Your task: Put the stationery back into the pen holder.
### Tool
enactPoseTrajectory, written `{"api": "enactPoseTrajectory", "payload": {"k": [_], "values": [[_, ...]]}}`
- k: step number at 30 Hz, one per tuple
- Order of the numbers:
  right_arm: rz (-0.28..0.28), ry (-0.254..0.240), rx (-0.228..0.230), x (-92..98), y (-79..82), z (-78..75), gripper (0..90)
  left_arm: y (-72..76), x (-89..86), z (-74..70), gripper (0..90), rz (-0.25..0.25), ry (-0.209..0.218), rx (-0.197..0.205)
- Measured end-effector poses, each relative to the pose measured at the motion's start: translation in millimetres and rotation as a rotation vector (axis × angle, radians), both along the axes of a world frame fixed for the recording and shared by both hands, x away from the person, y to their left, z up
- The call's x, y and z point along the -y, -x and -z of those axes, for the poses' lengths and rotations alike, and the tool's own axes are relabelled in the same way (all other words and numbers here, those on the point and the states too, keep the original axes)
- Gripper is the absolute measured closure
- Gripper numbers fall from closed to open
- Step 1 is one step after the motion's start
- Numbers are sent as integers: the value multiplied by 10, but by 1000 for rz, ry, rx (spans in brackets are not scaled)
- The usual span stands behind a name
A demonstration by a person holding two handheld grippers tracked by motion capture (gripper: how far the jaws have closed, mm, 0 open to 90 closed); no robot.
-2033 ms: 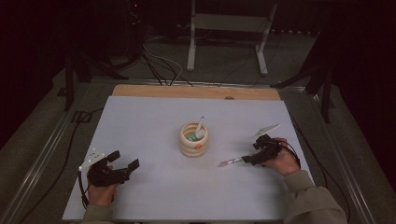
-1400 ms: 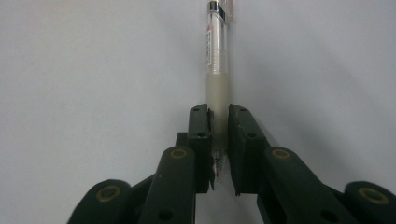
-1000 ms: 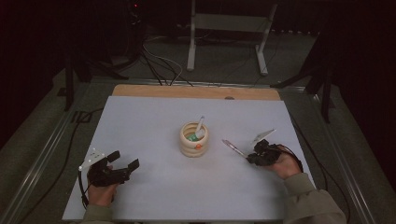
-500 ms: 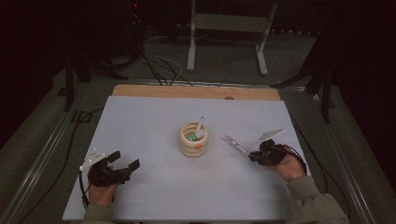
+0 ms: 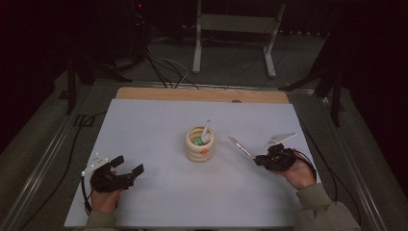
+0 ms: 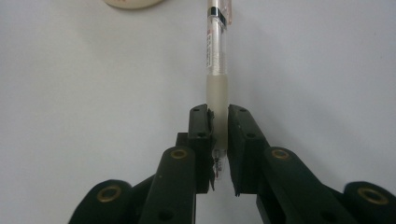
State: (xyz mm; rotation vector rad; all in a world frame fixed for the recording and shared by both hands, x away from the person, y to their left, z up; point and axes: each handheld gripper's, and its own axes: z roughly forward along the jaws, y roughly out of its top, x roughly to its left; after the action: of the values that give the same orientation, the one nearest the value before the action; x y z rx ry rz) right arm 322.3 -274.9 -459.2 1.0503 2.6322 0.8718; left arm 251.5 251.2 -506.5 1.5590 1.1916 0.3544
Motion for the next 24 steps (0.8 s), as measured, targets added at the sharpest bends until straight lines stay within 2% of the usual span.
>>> {"api": "enactPoseTrajectory", "payload": {"k": [24], "values": [[-44,-32,44,-184,103,-297,809,-2,7,2,3,5,-4,-2]]}}
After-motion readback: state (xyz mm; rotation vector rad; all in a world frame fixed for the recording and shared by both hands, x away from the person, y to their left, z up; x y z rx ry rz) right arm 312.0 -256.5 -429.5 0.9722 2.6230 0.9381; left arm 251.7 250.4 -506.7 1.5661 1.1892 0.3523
